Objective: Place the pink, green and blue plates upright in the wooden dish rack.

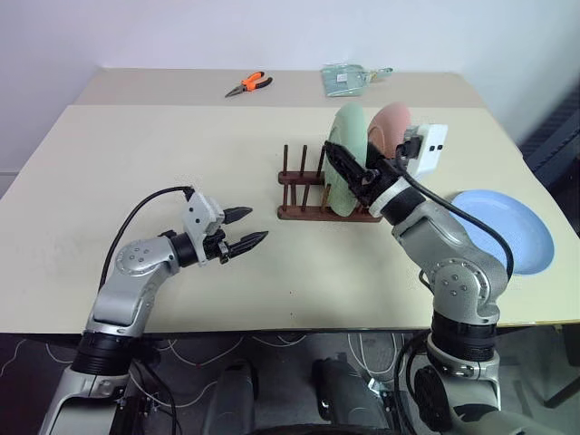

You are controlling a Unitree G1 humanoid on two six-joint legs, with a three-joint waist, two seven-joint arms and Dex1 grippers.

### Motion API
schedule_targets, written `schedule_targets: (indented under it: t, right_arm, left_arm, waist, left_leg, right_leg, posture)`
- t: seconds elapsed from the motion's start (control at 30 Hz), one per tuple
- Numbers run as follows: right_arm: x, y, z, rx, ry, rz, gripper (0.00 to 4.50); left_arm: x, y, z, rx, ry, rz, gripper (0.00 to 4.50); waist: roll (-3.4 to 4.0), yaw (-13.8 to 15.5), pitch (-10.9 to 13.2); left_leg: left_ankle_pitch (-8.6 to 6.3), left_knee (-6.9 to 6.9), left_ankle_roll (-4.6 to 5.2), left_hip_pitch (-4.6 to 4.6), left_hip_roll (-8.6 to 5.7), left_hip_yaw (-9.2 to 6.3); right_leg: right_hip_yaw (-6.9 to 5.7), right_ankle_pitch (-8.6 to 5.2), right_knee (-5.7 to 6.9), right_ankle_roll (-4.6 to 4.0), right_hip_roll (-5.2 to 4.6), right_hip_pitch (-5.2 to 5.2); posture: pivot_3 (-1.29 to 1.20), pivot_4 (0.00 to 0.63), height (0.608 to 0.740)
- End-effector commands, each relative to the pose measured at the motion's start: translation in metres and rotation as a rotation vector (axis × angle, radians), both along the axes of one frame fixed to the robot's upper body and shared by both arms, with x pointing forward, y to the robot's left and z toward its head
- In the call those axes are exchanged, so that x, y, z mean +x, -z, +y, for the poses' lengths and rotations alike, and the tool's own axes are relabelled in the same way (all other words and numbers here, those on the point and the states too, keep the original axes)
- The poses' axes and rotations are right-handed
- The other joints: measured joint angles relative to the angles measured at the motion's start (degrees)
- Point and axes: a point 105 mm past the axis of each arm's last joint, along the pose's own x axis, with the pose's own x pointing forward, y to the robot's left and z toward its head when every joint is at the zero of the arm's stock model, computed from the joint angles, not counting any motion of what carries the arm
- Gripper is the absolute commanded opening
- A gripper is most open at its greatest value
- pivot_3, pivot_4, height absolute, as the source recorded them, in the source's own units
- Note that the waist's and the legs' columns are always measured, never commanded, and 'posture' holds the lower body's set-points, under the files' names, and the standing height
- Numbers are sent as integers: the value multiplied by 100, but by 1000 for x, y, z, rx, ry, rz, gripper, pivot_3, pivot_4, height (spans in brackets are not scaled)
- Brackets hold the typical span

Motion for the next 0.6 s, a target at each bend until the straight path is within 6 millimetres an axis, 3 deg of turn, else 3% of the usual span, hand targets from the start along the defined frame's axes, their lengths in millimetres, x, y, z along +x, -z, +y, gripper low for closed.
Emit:
schedule_targets:
  t: [0.03,0.2,0.3,0.33,0.43,0.47,0.53,0.6]
  right_arm:
    - [-11,-39,1,-103,6,-211,3144]
    - [-19,-62,-12,-291,31,-333,3144]
    - [-27,-78,-36,-409,73,-397,3144]
    - [-27,-83,-50,-422,118,-396,3144]
    - [-30,-96,-108,-490,316,-368,3916]
    - [-33,-95,-125,-500,364,-343,4420]
    - [-38,-75,-152,-578,430,-251,4468]
    - [-42,-50,-160,-670,420,-162,4468]
  left_arm:
    - [-2,-10,-5,0,17,-40,3069]
    - [-2,-10,-7,2,19,-42,3069]
    - [0,-10,-5,13,15,-52,3069]
    - [0,-10,-5,15,15,-53,3069]
    - [-1,-11,-8,20,44,-52,3069]
    - [-2,-11,-11,18,61,-48,3069]
    - [-2,-10,-17,16,93,-44,3069]
    - [-1,-9,-20,20,111,-41,3069]
  waist:
    - [1,0,0]
    - [3,4,2]
    - [5,41,3]
    - [4,44,3]
    - [6,63,4]
    - [6,70,4]
    - [2,90,2]
    - [5,61,0]
  left_leg:
    - [0,0,0,0,0,0]
    - [0,-1,0,0,0,0]
    - [0,1,0,-4,-1,1]
    - [0,1,0,-5,-2,1]
    - [0,1,0,-7,-2,1]
    - [0,2,0,-8,-2,0]
    - [-1,-1,2,-9,-2,1]
    - [-7,-1,12,-8,-2,0]
  right_leg:
    - [0,0,-1,0,0,0]
    - [0,0,-2,0,0,-1]
    - [0,-1,-7,-1,-3,0]
    - [0,-1,-9,-1,-4,0]
    - [1,-1,-13,-1,-4,1]
    - [0,-1,-15,-1,-4,2]
    - [0,-1,-25,-1,-5,5]
    - [-2,-1,-41,-1,-4,13]
  posture:
    - [0,150,732]
    - [0,150,732]
    - [0,150,732]
    - [0,150,732]
    - [0,150,732]
    - [0,150,732]
    - [0,150,732]
    - [0,150,732]
